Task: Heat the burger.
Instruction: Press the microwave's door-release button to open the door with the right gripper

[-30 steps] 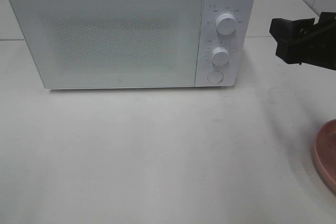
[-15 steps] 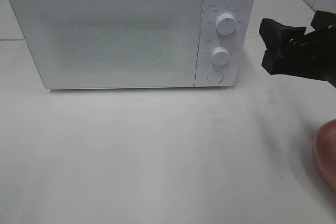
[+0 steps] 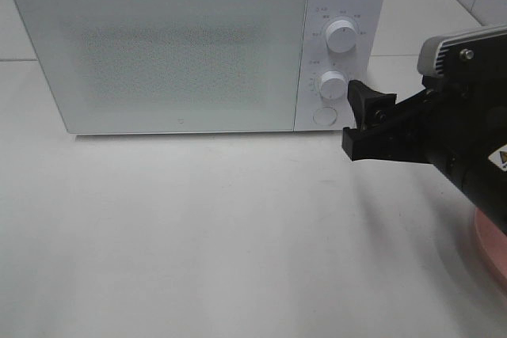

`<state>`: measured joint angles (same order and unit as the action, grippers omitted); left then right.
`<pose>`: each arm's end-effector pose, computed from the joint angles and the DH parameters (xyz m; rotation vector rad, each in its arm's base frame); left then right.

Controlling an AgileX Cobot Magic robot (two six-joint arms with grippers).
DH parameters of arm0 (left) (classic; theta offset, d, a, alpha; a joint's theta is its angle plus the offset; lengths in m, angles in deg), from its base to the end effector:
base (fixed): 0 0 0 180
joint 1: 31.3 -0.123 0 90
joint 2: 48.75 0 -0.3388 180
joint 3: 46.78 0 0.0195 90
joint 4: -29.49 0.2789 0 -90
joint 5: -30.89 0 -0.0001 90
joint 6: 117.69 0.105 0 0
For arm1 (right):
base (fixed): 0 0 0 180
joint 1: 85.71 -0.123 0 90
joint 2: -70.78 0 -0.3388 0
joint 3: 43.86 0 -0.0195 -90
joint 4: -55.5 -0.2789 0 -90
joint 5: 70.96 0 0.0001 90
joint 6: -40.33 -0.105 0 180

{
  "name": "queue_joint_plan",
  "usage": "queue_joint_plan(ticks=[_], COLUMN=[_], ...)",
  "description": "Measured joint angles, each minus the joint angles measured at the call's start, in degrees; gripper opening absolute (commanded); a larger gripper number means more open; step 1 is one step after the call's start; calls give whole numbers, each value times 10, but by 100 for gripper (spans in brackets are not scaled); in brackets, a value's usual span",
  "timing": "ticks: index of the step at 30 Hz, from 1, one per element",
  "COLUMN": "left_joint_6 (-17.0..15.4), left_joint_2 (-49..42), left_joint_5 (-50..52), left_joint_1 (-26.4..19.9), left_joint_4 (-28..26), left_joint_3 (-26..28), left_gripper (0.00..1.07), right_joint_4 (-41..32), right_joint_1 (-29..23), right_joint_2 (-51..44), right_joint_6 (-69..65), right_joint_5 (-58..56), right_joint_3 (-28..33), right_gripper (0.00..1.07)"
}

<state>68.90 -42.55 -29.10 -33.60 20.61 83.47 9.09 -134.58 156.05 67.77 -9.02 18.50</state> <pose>-0.0223 -0.0150 0.2868 0.0819 2.0134 -0.0862 0.1941 0.1203 0.2279 -0.1942 1.6312 0.0595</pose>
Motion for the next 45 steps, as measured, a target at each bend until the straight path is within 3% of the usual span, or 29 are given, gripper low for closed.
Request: queue_joint_plan(ticks=[5, 17, 31, 32, 36, 37, 38, 39, 41, 42, 45], left_joint_6=[0, 0, 0, 0, 0, 0, 0, 0, 0, 0, 0], left_joint_2=[0, 0, 0, 0, 0, 0, 0, 0, 0, 0, 0], left_joint_5=[0, 0, 0, 0, 0, 0, 0, 0, 0, 0, 0], left_joint_1=[0, 0, 0, 0, 0, 0, 0, 0, 0, 0, 0], left_joint_4=[0, 0, 0, 0, 0, 0, 0, 0, 0, 0, 0], left_joint_3=[0, 0, 0, 0, 0, 0, 0, 0, 0, 0, 0], left_gripper=[103, 103, 103, 103, 103, 103, 103, 103, 103, 103, 103], right_joint_4=[-55, -61, -62, -65, -66, -66, -66, -67, -70, -77, -86], right_joint_1=[-28, -31, -31, -31, -31, -31, -31, -31, -31, -31, -31], right_joint_2=[35, 56, 56, 56, 56, 56, 56, 56, 56, 56, 56], right_joint_6=[0, -56, -518, -594, -692, -753, -753, -798, -812, -837, -857], right_joint_5=[53, 62, -2, -13, -25, -25, -25, -25, -25, -25, -25], right_joint_3=[0, -1, -1, -1, -1, -1, -1, -1, -1, -1, -1], right_gripper=[76, 72, 56, 51, 42, 32, 32, 22, 17, 6, 0])
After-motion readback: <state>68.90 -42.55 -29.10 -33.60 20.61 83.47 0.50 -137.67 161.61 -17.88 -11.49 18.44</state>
